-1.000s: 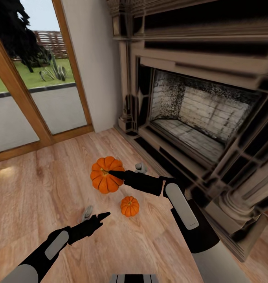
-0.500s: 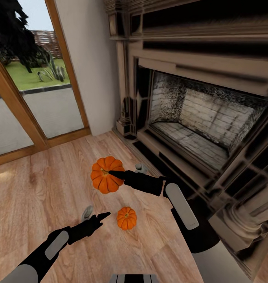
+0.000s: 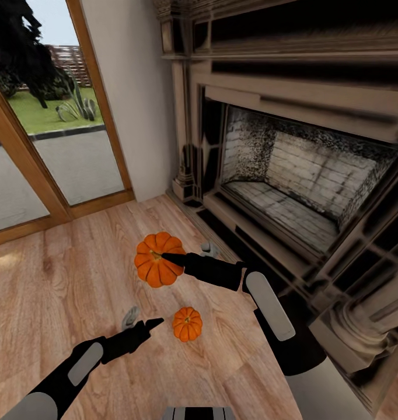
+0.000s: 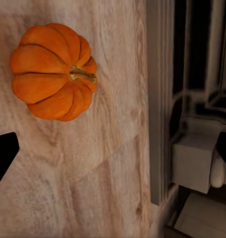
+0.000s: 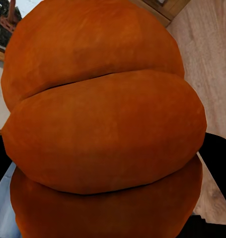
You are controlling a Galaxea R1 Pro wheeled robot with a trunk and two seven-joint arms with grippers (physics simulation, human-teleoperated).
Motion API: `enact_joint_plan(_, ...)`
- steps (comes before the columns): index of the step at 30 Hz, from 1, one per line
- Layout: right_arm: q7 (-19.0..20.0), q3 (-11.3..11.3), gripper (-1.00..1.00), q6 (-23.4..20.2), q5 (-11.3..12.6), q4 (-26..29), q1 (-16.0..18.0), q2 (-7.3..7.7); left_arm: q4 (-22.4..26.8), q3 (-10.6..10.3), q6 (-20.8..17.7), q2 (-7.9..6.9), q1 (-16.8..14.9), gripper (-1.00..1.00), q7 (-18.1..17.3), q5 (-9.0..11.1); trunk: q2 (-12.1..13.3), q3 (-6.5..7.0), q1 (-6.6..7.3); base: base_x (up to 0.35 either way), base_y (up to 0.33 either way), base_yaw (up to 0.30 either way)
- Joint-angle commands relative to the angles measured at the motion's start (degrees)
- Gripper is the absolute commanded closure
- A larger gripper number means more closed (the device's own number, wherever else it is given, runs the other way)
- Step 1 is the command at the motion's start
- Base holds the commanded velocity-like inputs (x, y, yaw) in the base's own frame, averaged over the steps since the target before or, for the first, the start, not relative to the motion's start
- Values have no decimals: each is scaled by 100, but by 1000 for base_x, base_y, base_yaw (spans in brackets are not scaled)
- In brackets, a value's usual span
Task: Place each of the two pumpkins and all three candles from the living room inside a cabinet in the living room (use any cabinet), then make sure every cabinet is closed, and position the cauldron so it is next to a table in the living room.
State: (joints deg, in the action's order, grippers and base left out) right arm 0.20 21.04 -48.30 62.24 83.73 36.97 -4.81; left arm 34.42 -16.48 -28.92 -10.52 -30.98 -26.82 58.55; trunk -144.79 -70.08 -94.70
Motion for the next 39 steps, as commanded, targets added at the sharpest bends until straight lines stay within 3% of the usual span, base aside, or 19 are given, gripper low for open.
enact_joint_plan(1,-11,-4,100,-21,8,3,3,1,2,-25,-17,6,-4,-100,39,44,-2,-4,1,0,0,0)
enact_joint_plan(39,59,-4,100,-15,7,7,3,16,21,1,35,34,4,-100,116,33,-2,-4,1,5,-22,0)
